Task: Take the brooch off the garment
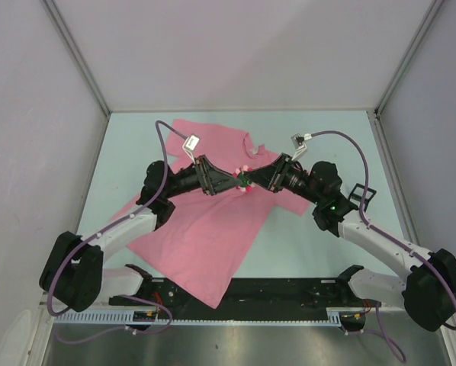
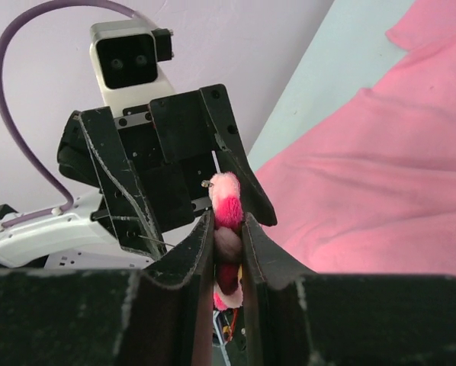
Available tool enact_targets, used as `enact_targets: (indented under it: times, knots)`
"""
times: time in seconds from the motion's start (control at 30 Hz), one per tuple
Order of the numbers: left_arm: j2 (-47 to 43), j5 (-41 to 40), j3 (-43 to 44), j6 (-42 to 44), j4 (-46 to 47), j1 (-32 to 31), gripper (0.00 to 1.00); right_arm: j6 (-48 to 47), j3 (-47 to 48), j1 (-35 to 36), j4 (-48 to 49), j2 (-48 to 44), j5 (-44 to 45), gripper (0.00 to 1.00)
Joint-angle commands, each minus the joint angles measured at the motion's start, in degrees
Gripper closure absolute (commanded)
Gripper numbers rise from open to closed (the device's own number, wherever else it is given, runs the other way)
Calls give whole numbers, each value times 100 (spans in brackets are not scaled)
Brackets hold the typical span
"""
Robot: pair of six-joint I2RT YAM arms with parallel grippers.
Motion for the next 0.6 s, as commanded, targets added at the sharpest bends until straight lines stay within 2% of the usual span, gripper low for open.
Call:
enact_targets:
  times: [0.0, 0.1, 0.4, 0.57]
  knots:
    - [-316, -655, 104, 677, -455, -189, 31, 121, 27, 127, -11, -167, 535, 100]
    - [-396, -936, 78, 853, -553, -303, 31, 200, 27, 171, -11, -158, 693, 100]
    - [-352, -1069, 148, 784, -527, -356, 31, 130, 27, 311, -90, -132, 861, 100]
    - [-282, -964, 86, 467, -175, -365, 37, 68, 27, 391, -125, -105, 914, 100]
